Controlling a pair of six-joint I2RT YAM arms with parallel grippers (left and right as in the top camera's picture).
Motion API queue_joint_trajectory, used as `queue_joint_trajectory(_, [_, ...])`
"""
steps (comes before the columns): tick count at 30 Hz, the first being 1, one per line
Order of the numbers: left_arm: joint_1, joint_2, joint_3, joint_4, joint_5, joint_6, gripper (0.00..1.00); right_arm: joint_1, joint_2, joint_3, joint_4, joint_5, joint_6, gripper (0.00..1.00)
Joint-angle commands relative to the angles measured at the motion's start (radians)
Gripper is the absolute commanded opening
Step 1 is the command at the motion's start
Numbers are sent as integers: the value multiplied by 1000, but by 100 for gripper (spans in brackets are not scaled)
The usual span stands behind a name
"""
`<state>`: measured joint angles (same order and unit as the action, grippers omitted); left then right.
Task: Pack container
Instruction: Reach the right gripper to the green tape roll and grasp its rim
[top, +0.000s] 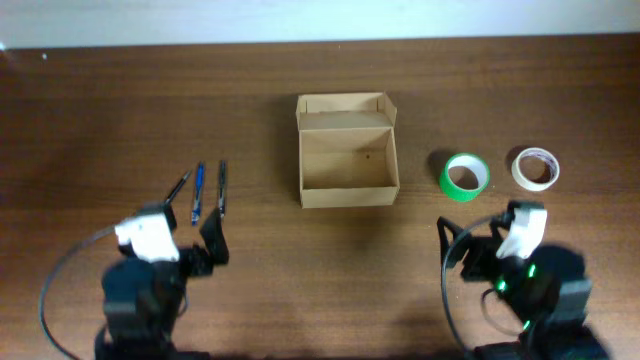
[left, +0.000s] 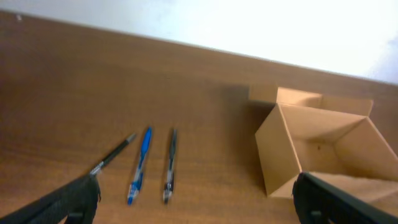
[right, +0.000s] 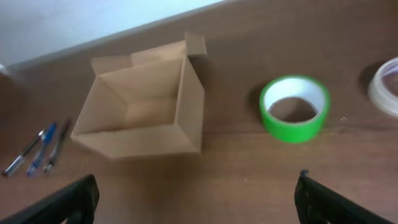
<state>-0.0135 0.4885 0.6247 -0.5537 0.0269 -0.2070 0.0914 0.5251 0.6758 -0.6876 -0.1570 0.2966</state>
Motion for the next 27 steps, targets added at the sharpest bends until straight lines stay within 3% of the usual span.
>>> queue_joint_trajectory(1, [6, 244, 185, -45, -8, 28, 99, -7, 216, 277, -89, 22, -161, 98])
queue_joint_trajectory(5, [46, 582, 451, -111, -8, 109, 99, -7, 467, 652, -265, -65, -162, 99])
queue_joint_trajectory(8, [96, 764, 595, -144, 24, 108, 99, -9, 572, 787, -306, -21, -142, 99])
queue_joint_trajectory(11, [142, 924, 712, -172, 85, 108, 99, -36, 704, 887, -382, 94, -26, 99])
queue_joint_trajectory(17, [185, 1109, 771, -173, 93, 108, 99, -158, 1007, 985, -488, 114, 41, 97])
queue_joint_trajectory(27, [187, 1242, 771, -173, 52, 108, 99, -304, 1361, 985, -492, -24, 52, 89])
